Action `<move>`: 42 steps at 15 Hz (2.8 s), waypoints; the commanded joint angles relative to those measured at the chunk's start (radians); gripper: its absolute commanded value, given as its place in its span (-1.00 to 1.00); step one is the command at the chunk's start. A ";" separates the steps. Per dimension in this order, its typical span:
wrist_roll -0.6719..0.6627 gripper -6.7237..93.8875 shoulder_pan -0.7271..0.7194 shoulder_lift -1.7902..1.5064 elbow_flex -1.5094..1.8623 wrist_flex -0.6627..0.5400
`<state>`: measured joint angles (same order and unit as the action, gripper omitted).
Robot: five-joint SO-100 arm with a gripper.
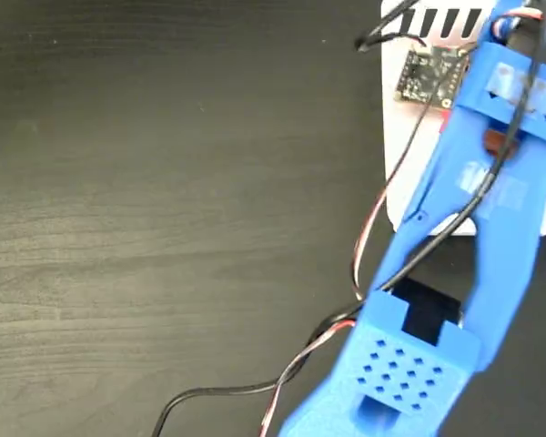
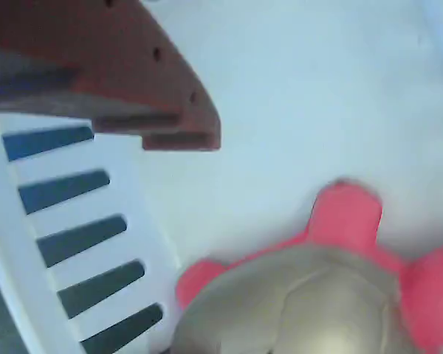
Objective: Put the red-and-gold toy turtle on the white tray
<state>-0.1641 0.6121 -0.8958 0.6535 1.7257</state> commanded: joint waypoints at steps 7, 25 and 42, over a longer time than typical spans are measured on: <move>0.373 -0.86 -0.201 -0.630 0.318 -0.483; 0.176 -0.86 -0.649 -2.172 2.238 -0.641; 0.189 -0.86 -0.666 -2.353 2.264 -0.440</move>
<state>0.0123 -0.0460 -3.2490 2.9299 1.2717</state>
